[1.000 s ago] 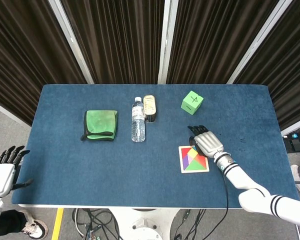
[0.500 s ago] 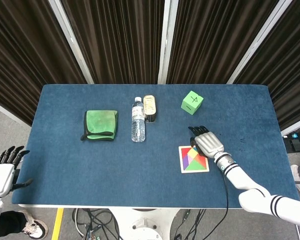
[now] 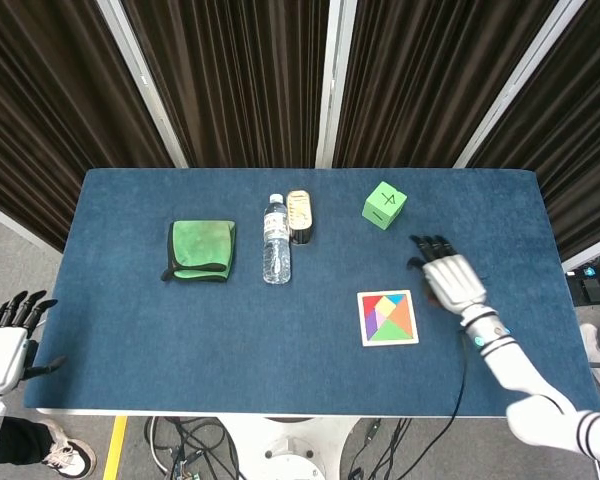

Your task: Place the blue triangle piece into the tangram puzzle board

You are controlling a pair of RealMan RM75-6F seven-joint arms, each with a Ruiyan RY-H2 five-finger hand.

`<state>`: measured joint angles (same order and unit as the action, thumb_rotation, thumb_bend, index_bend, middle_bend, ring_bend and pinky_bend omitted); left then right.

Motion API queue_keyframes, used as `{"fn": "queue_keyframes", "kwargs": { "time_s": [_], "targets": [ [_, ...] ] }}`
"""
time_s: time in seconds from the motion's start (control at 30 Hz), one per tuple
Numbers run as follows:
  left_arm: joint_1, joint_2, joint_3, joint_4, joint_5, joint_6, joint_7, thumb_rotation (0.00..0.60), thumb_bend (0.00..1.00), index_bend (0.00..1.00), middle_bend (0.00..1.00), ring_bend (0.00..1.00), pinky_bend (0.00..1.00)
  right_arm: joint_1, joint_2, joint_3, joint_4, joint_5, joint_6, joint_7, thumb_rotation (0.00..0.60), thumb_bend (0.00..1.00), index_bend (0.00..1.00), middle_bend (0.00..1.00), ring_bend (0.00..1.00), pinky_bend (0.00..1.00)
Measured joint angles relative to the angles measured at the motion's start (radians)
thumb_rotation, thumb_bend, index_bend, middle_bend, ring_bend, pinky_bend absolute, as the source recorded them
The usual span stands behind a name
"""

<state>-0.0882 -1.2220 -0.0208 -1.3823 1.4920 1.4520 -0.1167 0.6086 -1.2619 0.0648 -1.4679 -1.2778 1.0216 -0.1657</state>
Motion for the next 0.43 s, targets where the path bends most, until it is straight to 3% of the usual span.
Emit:
{"fn": "queue_keyframes", "kwargs": {
  "time_s": [0.1,0.17,0.3,0.43],
  "targets": [
    [0.001,-0.001,-0.002,-0.015,0.002,0.009,0.023,0.600,0.04,0.17,0.10,0.01,0.12,-0.099,0.039,-0.028,-0.023,-0.013,0.134,-0.014,0.600,0.07,0.00,0.00,0.00,0.00],
    [0.001,-0.001,-0.003,-0.025,0.004,0.013,0.035,0.600,0.04,0.17,0.10,0.01,0.12,-0.179,0.067,-0.050,-0.037,-0.014,0.209,-0.006,0.600,0.01,0.00,0.00,0.00,0.00],
    [0.001,0.000,-0.010,-0.041,0.006,0.027,0.055,0.600,0.04,0.17,0.10,0.01,0.12,-0.292,0.089,-0.081,-0.024,-0.018,0.285,0.072,0.600,0.00,0.00,0.00,0.00,0.00],
    [0.003,0.000,-0.015,-0.048,0.005,0.039,0.076,0.600,0.04,0.17,0.10,0.01,0.12,-0.369,0.068,-0.095,0.072,-0.039,0.371,0.154,0.600,0.00,0.00,0.00,0.00,0.00]
  ]
}}
